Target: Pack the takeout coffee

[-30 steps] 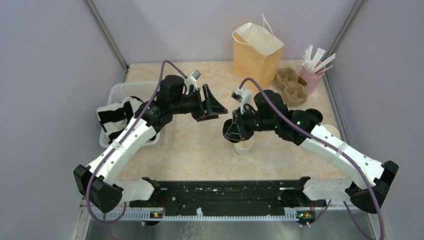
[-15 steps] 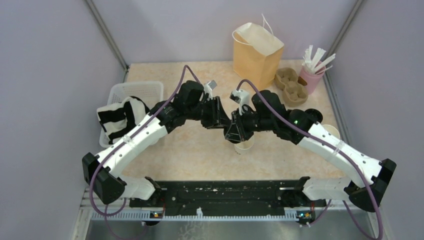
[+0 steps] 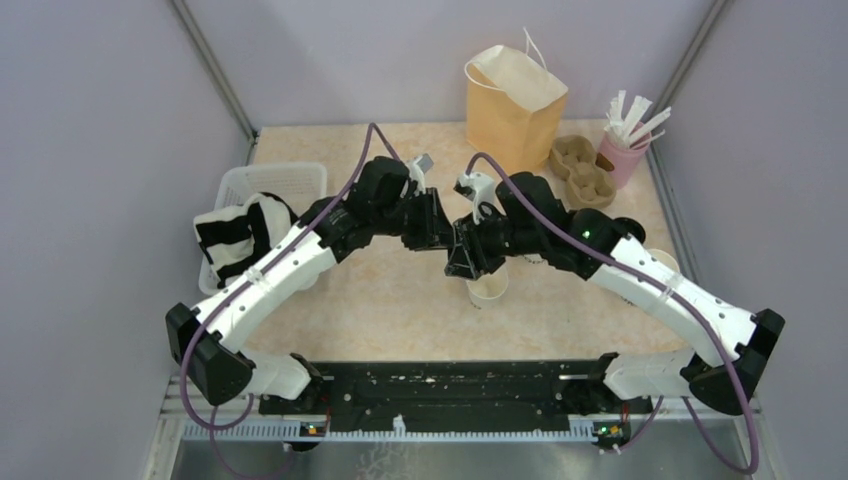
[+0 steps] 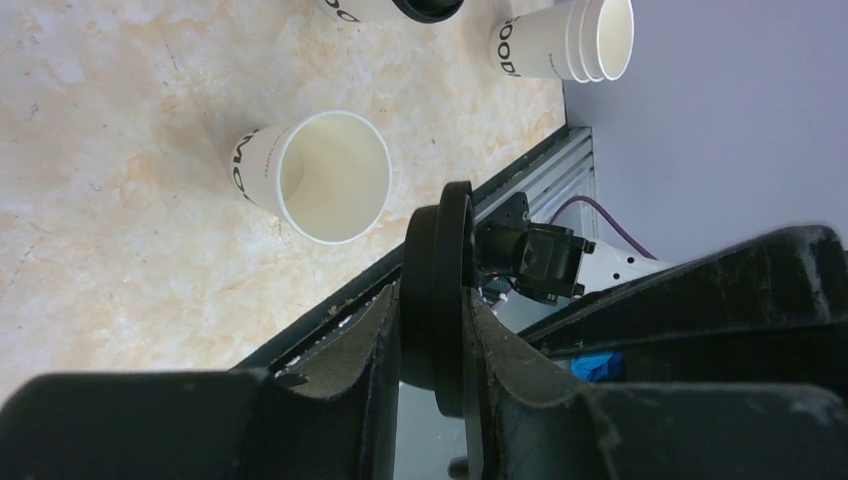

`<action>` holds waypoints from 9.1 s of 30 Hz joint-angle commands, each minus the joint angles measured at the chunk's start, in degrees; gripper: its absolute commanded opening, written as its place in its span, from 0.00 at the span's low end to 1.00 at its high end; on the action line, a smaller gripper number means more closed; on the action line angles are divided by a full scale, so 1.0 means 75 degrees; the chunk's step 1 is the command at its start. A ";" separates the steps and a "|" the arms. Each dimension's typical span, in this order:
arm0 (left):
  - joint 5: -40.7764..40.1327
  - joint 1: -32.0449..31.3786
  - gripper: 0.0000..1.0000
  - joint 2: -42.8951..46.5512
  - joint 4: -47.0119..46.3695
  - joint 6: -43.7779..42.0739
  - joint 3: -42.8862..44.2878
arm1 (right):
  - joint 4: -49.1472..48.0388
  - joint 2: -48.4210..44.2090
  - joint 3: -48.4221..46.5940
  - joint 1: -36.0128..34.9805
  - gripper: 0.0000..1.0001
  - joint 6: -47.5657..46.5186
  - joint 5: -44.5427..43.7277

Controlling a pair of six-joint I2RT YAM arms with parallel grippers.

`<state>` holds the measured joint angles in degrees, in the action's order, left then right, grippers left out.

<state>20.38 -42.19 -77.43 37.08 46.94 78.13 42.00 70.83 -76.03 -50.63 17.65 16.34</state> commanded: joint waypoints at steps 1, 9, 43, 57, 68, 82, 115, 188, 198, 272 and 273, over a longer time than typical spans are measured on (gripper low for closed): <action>0.0198 0.0230 0.16 0.0130 -0.0549 0.0038 0.0175 | 0.0413 0.0052 -0.0844 -0.0040 0.51 -0.0044 -0.0659; 0.1710 0.1434 0.17 0.0755 -0.2096 0.1319 -0.0749 | 0.1111 -0.0372 -0.2014 0.1435 0.82 0.0413 -0.0252; 0.1554 0.2075 0.16 -0.0186 -1.3370 1.0508 -0.1919 | -0.9496 0.0072 -0.0231 0.3250 0.99 0.4398 0.3819; 0.1865 0.1865 0.14 -0.0637 -1.3767 1.0665 -0.1083 | -1.1903 0.1067 -0.0885 0.3047 0.99 0.4959 0.4602; 0.3049 0.2060 0.13 -0.0500 -1.2336 0.8504 -0.1173 | -0.7770 -0.0875 -0.0026 0.3154 0.98 0.4471 0.3146; 0.3586 0.2368 0.12 -0.0258 -1.0404 0.6250 -0.1302 | -0.3877 -0.0984 -0.0663 0.3148 0.73 0.5321 0.1773; 0.3451 0.2363 0.16 -0.0526 -1.4413 1.0394 -0.2067 | -0.7685 0.0085 -0.1092 0.2733 0.99 0.4085 0.3767; 0.3459 0.3845 0.98 0.1649 -0.1792 0.0365 -0.2454 | 0.5272 0.2776 -0.3286 0.0329 0.65 0.0393 -0.3596; 0.3490 0.3845 0.98 0.1533 -0.1598 -0.0105 -0.2266 | 0.5516 0.3337 -0.3533 0.0332 0.67 0.0380 -0.3442; 0.3775 0.1754 0.73 -0.1130 -0.1567 -0.1409 -0.1291 | 0.1488 0.0025 0.1514 0.3716 0.66 0.0893 0.1145; 0.3775 0.1619 0.68 -0.1377 -0.1570 -0.1433 -0.1177 | 0.1232 -0.0170 0.1895 0.4040 0.59 0.0971 0.1474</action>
<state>48.75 -24.53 -81.87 27.40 38.61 65.32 62.50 74.39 -72.18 -27.16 22.85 12.82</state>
